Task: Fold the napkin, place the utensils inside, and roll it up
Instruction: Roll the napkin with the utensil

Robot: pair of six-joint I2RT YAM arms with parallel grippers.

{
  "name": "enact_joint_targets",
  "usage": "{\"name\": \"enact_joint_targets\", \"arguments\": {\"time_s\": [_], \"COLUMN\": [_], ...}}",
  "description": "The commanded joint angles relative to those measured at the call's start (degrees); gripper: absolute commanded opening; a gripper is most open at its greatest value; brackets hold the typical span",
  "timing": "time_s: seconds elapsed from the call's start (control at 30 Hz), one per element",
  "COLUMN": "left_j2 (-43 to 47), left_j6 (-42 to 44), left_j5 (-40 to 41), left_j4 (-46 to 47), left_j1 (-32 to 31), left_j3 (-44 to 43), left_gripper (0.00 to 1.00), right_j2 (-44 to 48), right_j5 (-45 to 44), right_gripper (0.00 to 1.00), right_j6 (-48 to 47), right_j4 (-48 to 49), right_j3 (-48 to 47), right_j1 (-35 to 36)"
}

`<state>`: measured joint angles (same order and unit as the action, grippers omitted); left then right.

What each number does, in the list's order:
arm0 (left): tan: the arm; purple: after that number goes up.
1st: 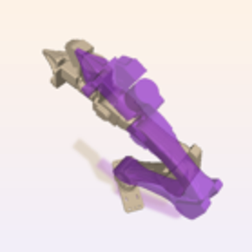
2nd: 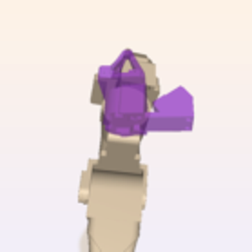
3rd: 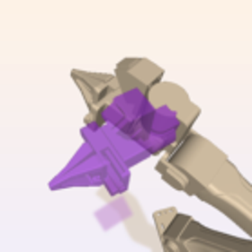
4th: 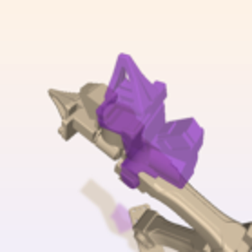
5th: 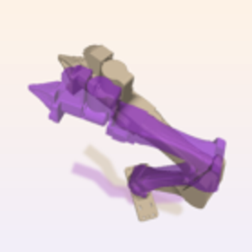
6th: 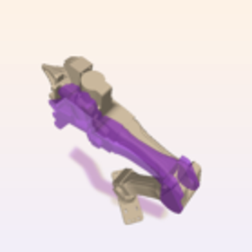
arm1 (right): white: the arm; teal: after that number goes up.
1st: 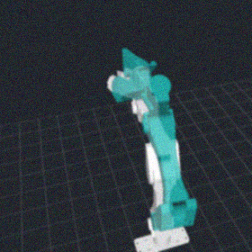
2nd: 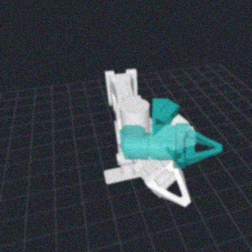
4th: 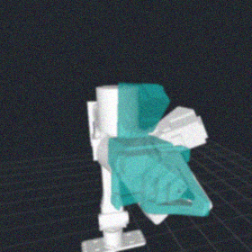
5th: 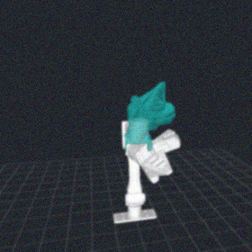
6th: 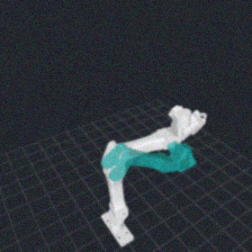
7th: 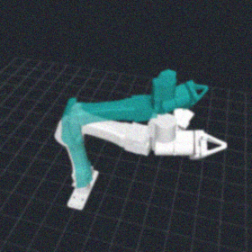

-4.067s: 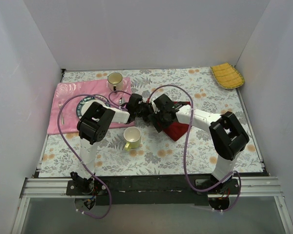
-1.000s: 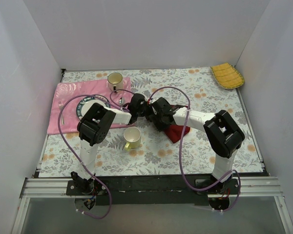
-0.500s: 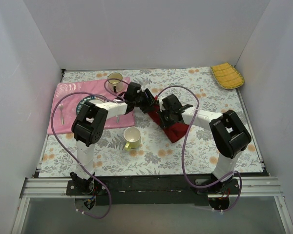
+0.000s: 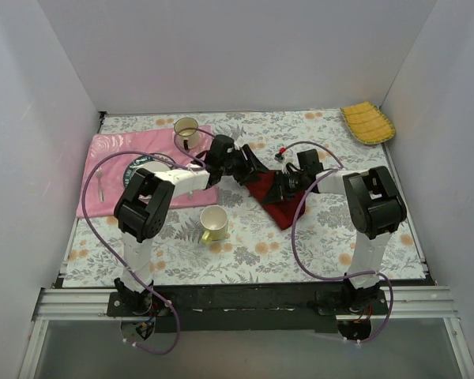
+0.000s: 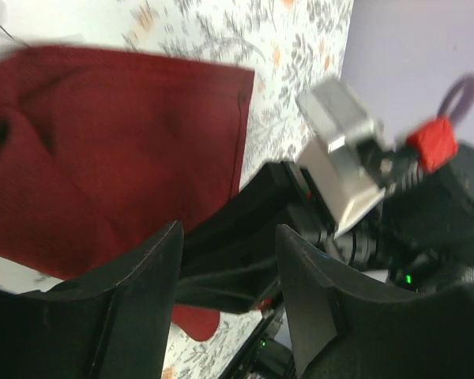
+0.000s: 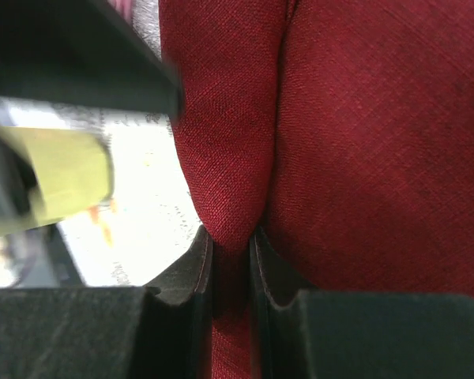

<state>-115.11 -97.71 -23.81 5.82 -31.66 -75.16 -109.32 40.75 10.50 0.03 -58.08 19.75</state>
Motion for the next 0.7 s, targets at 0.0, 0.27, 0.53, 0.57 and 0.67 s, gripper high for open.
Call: {"name": "enact_joint_targets", "arguments": {"time_s": [0.0, 0.27, 0.53, 0.57, 0.67], "left_j2": [-1.6, -6.7, -11.01, -11.19, -11.28], "left_j6": [-1.52, 0.59, 0.51, 0.42, 0.33], "left_j5": [-1.24, -0.09, 0.43, 0.52, 0.61], "left_j4": [3.05, 7.18, 9.11, 9.2, 9.12], "left_j1": [-2.26, -2.27, -1.92, -1.91, -1.74], "left_j3": [2.55, 5.45, 8.44, 9.06, 9.41], "left_gripper": [0.49, 0.49, 0.47, 0.47, 0.47], "right_j2": [-4.5, -7.4, -2.32, -1.52, 1.64], "right_j5": [10.48, 10.23, 1.98, 0.92, -4.35], "right_gripper": [0.02, 0.04, 0.18, 0.23, 0.35], "right_j6": [4.08, 3.74, -1.53, -2.15, -4.08], "right_j4": [2.69, 0.5, -8.81, -9.95, -14.79], "right_j3": [3.5, 2.72, 0.78, 0.35, -1.85], "right_j1": [-3.13, -5.51, -5.33, -4.9, -3.32]}}
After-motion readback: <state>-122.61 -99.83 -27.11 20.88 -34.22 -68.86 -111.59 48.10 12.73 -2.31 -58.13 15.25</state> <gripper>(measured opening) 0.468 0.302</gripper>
